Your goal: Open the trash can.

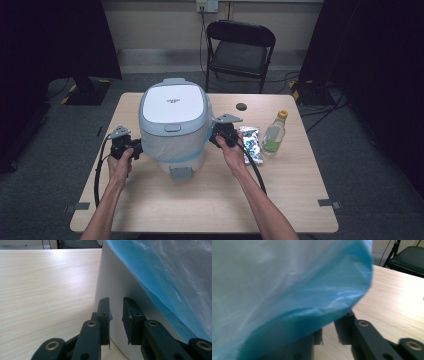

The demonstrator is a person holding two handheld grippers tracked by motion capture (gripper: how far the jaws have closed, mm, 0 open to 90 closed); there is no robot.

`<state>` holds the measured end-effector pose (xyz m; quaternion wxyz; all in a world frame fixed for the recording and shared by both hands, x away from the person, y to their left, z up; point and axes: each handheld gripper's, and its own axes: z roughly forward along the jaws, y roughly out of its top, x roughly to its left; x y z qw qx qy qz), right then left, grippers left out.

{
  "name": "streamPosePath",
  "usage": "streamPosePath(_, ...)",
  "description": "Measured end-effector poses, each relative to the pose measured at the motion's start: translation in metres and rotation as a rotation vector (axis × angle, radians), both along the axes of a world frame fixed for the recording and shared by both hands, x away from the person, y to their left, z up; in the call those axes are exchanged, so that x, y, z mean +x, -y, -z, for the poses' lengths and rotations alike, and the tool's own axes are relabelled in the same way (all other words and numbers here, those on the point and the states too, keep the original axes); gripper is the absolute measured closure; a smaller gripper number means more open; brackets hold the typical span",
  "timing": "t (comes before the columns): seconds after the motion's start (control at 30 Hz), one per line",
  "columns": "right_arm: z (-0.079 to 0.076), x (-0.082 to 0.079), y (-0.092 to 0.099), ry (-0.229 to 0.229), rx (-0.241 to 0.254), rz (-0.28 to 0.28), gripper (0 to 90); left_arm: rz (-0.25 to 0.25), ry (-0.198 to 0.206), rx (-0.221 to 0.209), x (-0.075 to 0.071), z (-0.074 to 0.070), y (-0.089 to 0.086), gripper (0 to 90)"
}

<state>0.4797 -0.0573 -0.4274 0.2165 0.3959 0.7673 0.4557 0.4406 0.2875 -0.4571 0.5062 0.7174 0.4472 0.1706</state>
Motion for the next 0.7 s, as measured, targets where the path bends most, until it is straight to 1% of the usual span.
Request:
streamPosePath(0.1,0.000,-0.004,0.000,-0.001,0.002,-0.007,80.2,0.008,-0.001,-0.005,-0.004,0.000,-0.001,77.8)
streamPosePath(0.17,0.001,-0.008,0.000,0.000,0.009,-0.008,80.6,0.003,0.006,0.002,-0.009,0.000,0.000,77.9)
streamPosePath(0.27,0.000,-0.014,0.001,-0.012,0.015,-0.013,80.6,0.010,0.004,0.003,-0.015,0.000,-0.002,77.8)
streamPosePath(0.33,0.000,-0.022,0.001,-0.011,0.011,-0.026,81.1,0.013,0.006,0.006,-0.019,0.000,-0.003,77.8)
streamPosePath(0.37,0.000,-0.022,0.001,-0.011,0.011,-0.026,81.1,0.014,0.003,0.002,-0.021,0.000,-0.003,77.8)
streamPosePath(0.43,0.000,-0.027,0.001,-0.012,0.011,-0.034,81.0,0.017,0.004,-0.001,-0.025,0.001,-0.004,77.8)
streamPosePath(0.47,0.000,-0.033,0.004,-0.013,0.010,-0.044,80.3,0.020,0.008,0.001,-0.026,0.001,-0.003,77.9)
streamPosePath(0.5,0.000,-0.033,0.004,-0.013,0.010,-0.044,80.3,0.020,0.010,0.001,-0.028,0.001,-0.002,77.9)
streamPosePath(0.57,0.000,-0.040,0.007,-0.015,0.012,-0.043,80.1,0.030,0.011,0.000,-0.030,0.001,0.000,78.6)
streamPosePath(0.6,0.000,-0.040,0.007,-0.015,0.012,-0.043,80.1,0.034,0.006,0.006,-0.031,0.000,0.001,78.6)
streamPosePath(0.7,-0.002,-0.047,0.011,-0.013,-0.002,-0.048,79.6,0.047,0.007,0.023,-0.036,-0.002,0.004,78.8)
